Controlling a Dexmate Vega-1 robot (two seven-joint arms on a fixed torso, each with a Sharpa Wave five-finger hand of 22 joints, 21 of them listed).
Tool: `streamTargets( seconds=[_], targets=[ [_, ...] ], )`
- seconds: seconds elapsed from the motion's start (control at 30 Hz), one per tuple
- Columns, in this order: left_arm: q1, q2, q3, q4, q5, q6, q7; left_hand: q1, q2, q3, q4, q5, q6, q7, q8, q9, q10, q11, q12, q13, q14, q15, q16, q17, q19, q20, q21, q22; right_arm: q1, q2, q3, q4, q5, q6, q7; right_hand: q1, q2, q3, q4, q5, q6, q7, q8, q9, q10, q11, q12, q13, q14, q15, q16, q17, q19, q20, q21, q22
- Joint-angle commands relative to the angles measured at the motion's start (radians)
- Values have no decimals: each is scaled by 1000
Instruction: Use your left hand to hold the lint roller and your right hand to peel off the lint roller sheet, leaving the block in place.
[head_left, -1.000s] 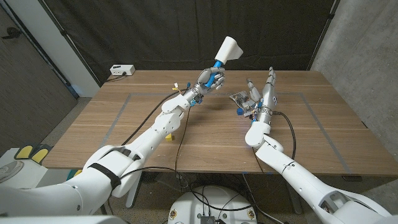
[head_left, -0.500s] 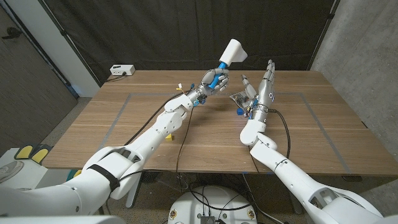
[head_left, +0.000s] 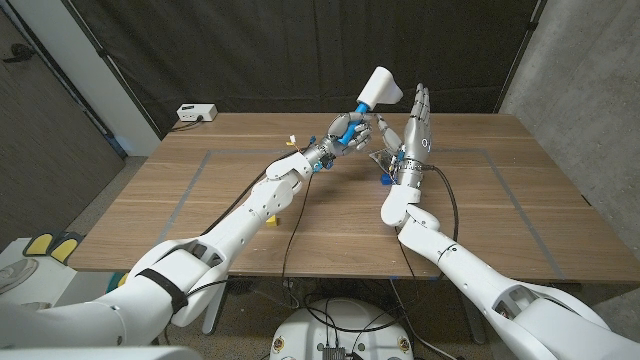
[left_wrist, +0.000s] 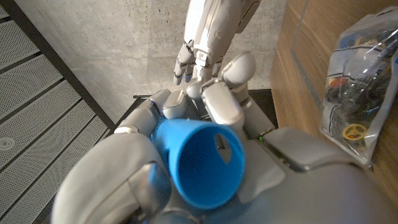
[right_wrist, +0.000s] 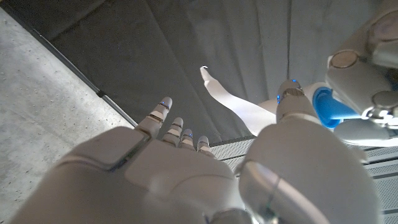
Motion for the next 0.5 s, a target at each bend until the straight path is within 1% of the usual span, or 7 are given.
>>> streamTargets(
  seconds=[0.03, 0.1, 0.17, 0.23, 0.27, 0.43, 0.5],
  targets=[
    [4, 6, 8, -12, -5, 18, 4, -108, 117, 121, 113, 10, 152, -8, -3, -1, 253, -156, 301, 1, 5, 3, 4, 4, 8, 0, -1, -4, 51, 26, -11, 58, -37, 48, -2, 28, 10, -8, 4, 11, 34, -5, 17, 5, 28, -2, 16, 2, 23, -37, 16, 0, 30, -8, 13, 4],
    [4, 7, 9, -13, -6, 19, 2, -108, 118, 121, 113, 10, 150, -8, -1, 4, 255, -156, 301, 1, 9, 3, 9, 9, 7, 0, 0, -3, 60, 27, -17, 67, -37, 54, -2, 37, 13, -12, 4, 14, 54, -7, 23, 4, 46, -4, 21, 2, 39, -39, 22, 0, 46, -12, 19, 4],
    [3, 8, 10, -14, -7, 23, -1, -108, 117, 121, 112, 11, 153, -8, -5, -3, 252, -158, 300, 2, 6, 3, 6, 6, 7, 0, 2, 0, 68, 32, -20, 77, -37, 60, -2, 47, 17, -15, 4, 18, 72, -9, 27, 4, 60, -10, 25, 1, 55, -45, 28, -1, 62, -23, 25, 3],
    [3, 8, 11, -15, -7, 24, -1, -109, 118, 122, 112, 12, 148, -9, 3, 11, 253, -159, 301, 1, 5, 1, 8, 9, 7, -1, 0, -2, 77, 36, -27, 88, -30, 66, -2, 62, 22, -18, 3, 23, 94, -16, 32, 3, 83, -21, 30, 0, 77, -54, 36, -1, 78, -35, 30, 3],
    [2, 7, 11, -12, -8, 23, -5, -109, 118, 122, 112, 12, 152, -7, -5, -2, 254, -158, 301, 1, 2, 2, 2, 4, 8, -1, -1, -3, 82, 38, -30, 93, -29, 67, -2, 66, 22, -20, 2, 24, 98, -18, 33, 3, 90, -23, 32, 0, 83, -52, 38, -2, 85, -38, 33, 3],
    [0, 7, 13, -9, -10, 25, -16, -110, 117, 122, 111, 13, 153, -7, -5, -3, 253, -157, 301, 1, 4, 3, 1, 2, 8, -1, 0, -3, 100, 67, -23, 131, -50, 84, -2, 96, 32, -25, 0, 32, 136, -27, 40, 2, 120, -38, 37, -1, 121, -56, 51, -3, 117, -43, 42, 2],
    [3, 10, 12, -15, -10, 25, -12, -110, 117, 122, 111, 13, 152, -10, -6, -4, 253, -159, 301, 1, 5, 2, 2, 2, 8, -2, 1, -2, 98, 98, 11, 157, -94, 107, -2, 127, 45, -29, -1, 39, 174, -34, 46, 1, 152, -49, 41, -2, 154, -70, 61, -4, 164, -56, 58, 3]
  ],
)
